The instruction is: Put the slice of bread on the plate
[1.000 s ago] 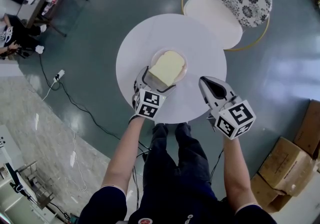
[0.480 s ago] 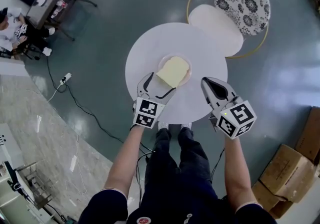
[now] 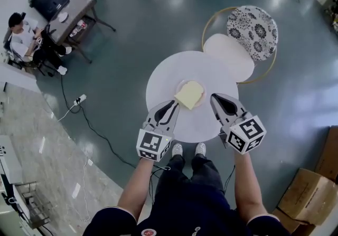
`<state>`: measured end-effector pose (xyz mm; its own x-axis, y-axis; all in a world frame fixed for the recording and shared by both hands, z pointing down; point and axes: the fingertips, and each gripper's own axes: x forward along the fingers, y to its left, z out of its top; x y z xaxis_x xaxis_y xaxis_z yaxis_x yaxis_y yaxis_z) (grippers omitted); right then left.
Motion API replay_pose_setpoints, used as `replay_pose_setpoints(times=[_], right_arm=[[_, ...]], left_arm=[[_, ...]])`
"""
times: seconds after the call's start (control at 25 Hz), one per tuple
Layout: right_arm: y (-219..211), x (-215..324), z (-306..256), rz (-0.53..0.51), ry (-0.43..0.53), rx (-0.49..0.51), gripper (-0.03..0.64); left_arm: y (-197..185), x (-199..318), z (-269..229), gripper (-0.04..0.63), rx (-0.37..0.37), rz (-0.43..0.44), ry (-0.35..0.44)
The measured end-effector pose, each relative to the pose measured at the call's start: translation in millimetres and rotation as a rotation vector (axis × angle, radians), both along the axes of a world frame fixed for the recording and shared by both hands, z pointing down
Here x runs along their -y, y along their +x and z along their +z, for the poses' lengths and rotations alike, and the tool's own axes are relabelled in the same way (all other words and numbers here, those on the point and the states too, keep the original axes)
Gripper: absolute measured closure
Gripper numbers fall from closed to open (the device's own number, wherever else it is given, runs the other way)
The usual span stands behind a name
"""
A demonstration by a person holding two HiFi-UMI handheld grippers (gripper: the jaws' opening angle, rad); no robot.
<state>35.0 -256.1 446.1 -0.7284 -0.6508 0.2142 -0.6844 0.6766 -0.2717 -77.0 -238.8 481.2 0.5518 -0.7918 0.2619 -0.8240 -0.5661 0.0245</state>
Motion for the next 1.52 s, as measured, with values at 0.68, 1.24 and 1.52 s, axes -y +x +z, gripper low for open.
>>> replay_pose_setpoints(times=[0.68, 1.24, 1.52], right_arm=[[-32, -40, -106, -0.054, 0.218, 0.019, 0.609], [-34, -44, -132, -0.069, 0.278, 0.029, 0.609], [-32, -46, -133, -0.073, 0.282, 0.030, 0.609]], left_arm=[[24, -38, -145, 0.589, -0.146, 0.143, 0.157], [28, -39, -165, 0.589, -0.163, 0.168, 0.174], [33, -40, -166, 0.589, -0.158, 0.179, 0.177]])
